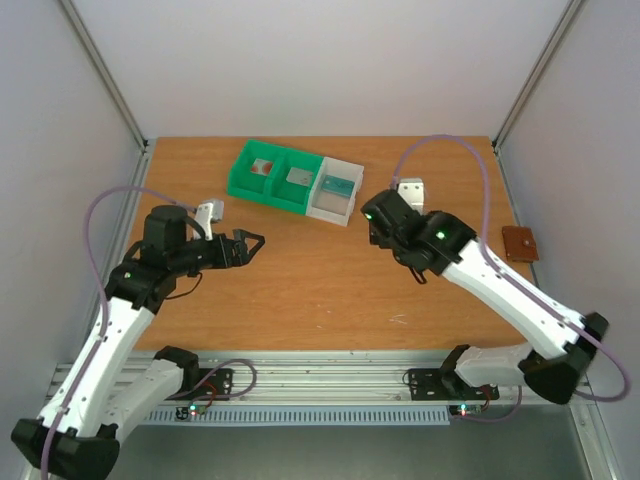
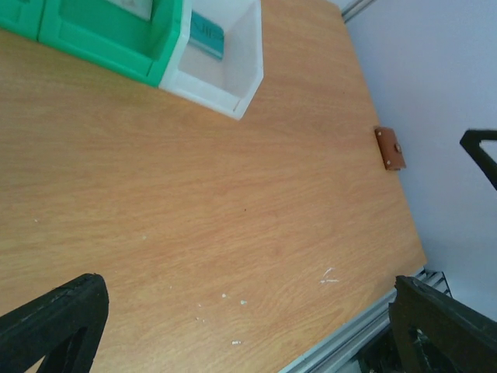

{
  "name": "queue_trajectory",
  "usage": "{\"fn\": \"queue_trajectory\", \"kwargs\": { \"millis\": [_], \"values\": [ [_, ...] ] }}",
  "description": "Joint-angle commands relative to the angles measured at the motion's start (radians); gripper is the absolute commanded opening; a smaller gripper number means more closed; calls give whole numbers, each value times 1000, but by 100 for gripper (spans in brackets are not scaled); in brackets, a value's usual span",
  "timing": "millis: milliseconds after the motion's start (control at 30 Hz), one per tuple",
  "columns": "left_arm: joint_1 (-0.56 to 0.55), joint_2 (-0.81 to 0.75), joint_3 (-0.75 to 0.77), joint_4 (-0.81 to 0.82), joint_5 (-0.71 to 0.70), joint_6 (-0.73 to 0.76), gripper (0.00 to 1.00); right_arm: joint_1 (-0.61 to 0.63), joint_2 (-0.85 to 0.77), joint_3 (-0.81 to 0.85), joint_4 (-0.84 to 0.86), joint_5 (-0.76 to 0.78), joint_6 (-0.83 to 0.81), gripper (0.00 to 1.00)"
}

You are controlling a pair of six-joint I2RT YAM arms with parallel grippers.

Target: Take the credit cards out of the card holder

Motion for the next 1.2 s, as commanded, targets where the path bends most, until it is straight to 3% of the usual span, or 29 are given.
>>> {"fn": "queue_trajectory", "kwargs": {
  "millis": [0,300,633,1167],
  "values": [
    [4,39,-6,20,60,11,99,-22,163,91,-135,266,-37,96],
    [3,-9,-34,-15,-4,69,98,-170,477,186,-270,446,-16,74],
    [-8,-39,-49,-29,-2,72,98,-422,757,253,-309,436,-74,60],
    [-14,-37,-35,-47,-21,81,99,-773,873,150,-21,223,-325,51]
  ]
}}
